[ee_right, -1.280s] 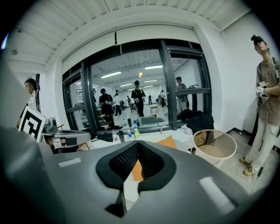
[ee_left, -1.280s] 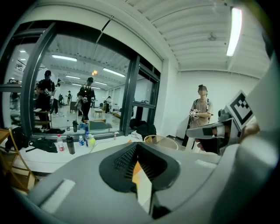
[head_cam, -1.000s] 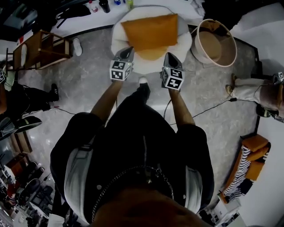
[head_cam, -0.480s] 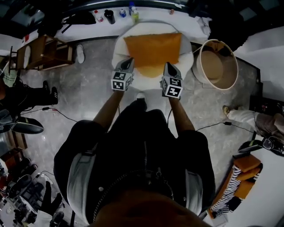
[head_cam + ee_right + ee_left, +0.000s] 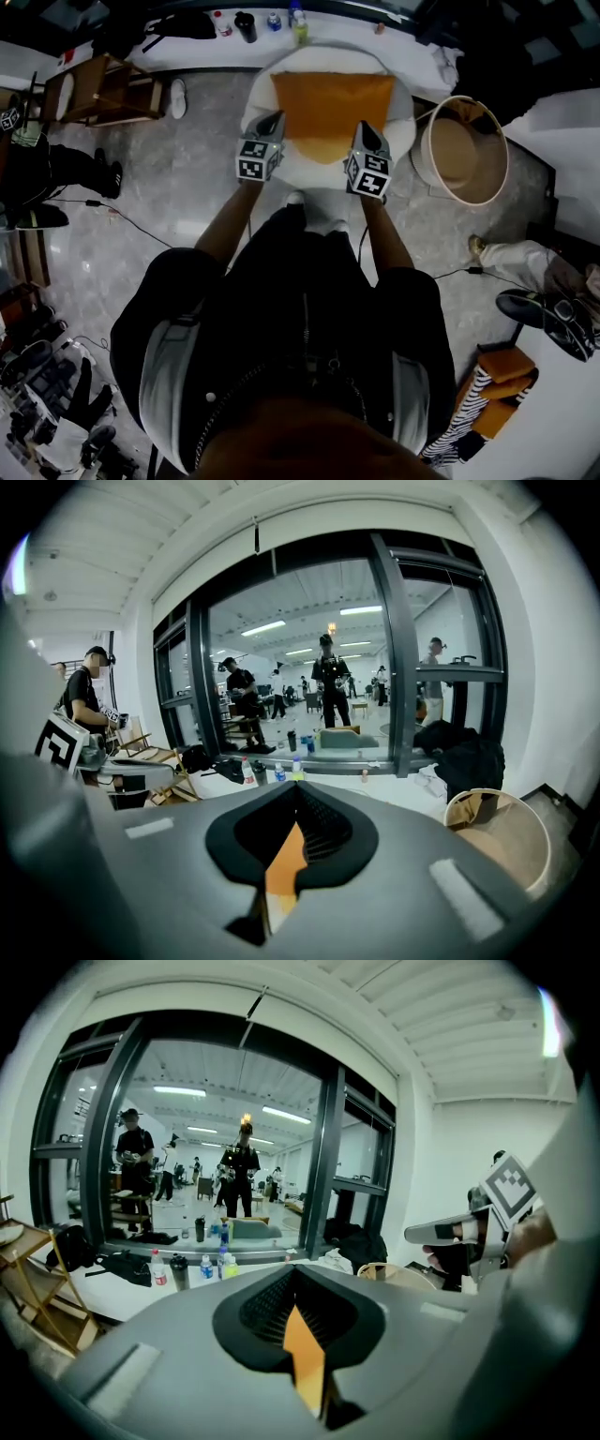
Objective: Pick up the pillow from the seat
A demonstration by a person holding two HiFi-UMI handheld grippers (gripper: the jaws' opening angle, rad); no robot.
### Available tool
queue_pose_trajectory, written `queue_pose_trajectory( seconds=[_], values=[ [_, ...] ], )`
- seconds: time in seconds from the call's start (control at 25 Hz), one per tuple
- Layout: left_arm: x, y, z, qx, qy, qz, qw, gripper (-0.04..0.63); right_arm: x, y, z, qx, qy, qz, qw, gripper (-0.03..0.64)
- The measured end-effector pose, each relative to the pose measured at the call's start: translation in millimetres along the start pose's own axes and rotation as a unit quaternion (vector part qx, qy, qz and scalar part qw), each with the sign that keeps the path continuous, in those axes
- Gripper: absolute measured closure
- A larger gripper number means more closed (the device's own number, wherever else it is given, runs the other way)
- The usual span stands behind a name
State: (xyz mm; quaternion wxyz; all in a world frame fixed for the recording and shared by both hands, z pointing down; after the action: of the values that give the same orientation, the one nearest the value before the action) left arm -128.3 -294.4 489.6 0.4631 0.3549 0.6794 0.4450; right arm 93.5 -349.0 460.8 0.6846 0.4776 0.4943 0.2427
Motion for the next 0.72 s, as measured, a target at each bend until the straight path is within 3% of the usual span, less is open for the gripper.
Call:
queue_pose_trajectory(
  seconds=[0.4,0.56,0.72],
  values=[
    [8,5,28,0.012,-0.069,0.005,0.9975,0.586,16,5,37,0.023,-0.054,-0.003,0.998,0.614],
    [21,3,55,0.029,-0.098,0.019,0.9946,0.586,34,13,62,0.032,-0.083,-0.006,0.996,0.614],
    [16,8,82,0.021,-0.107,0.028,0.9937,0.586,40,23,98,0.035,-0.096,-0.003,0.995,0.615]
  ],
)
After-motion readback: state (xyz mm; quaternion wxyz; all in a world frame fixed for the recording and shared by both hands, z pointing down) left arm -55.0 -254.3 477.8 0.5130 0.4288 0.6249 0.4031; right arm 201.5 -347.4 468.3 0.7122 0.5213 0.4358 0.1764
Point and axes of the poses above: the fingertips, and each gripper's own axes: x backward along the fingers, z to its right, y out of its underside, the point moved 4 cm from there along x, backward along the fingers, and after that the axes turned 6 degrees about y, right-handed, at the moved point
